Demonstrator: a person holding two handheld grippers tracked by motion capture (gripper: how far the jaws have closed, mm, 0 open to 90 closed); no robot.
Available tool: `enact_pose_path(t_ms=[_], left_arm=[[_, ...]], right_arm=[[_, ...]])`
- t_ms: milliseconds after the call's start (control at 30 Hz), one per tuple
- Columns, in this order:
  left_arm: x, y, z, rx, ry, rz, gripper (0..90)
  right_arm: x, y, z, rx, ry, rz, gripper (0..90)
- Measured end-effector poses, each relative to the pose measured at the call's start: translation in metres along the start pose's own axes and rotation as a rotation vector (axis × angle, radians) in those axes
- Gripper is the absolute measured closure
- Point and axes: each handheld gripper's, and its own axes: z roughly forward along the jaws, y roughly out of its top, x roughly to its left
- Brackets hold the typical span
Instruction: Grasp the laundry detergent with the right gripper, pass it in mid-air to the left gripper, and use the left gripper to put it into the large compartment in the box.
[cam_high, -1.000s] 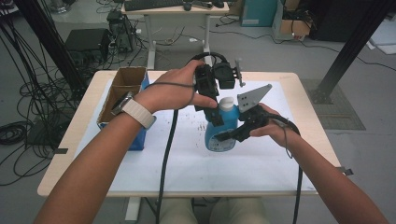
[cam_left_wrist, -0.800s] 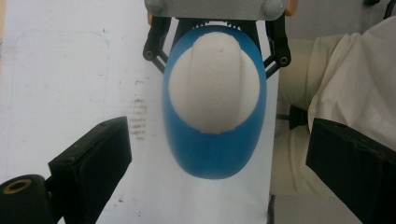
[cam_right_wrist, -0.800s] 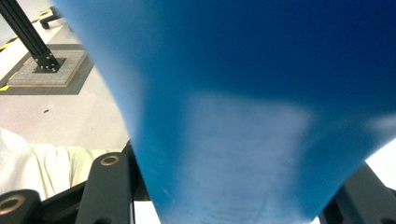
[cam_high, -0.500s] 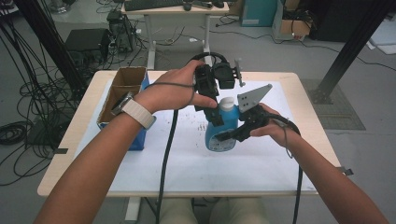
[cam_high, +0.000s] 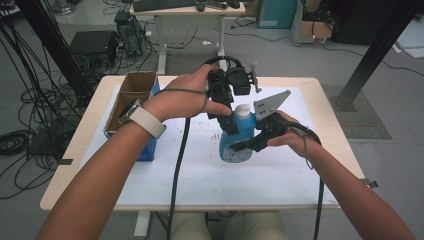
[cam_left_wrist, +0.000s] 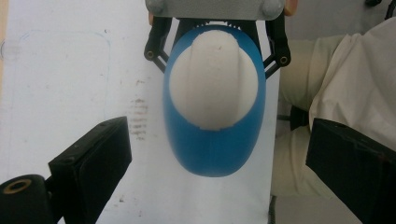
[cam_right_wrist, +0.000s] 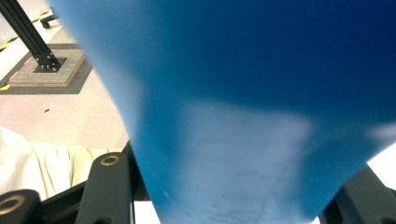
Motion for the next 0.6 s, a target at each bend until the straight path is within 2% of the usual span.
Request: enact_pose_path(t_ms=[600], left_arm=[[0.0011,0.0021,0.0014,-0.012,0.004,-0.005,6.1]], right_arm=[[0.0008,0.0002,-0.0012,0.001,0.000,-0.001,43.0]])
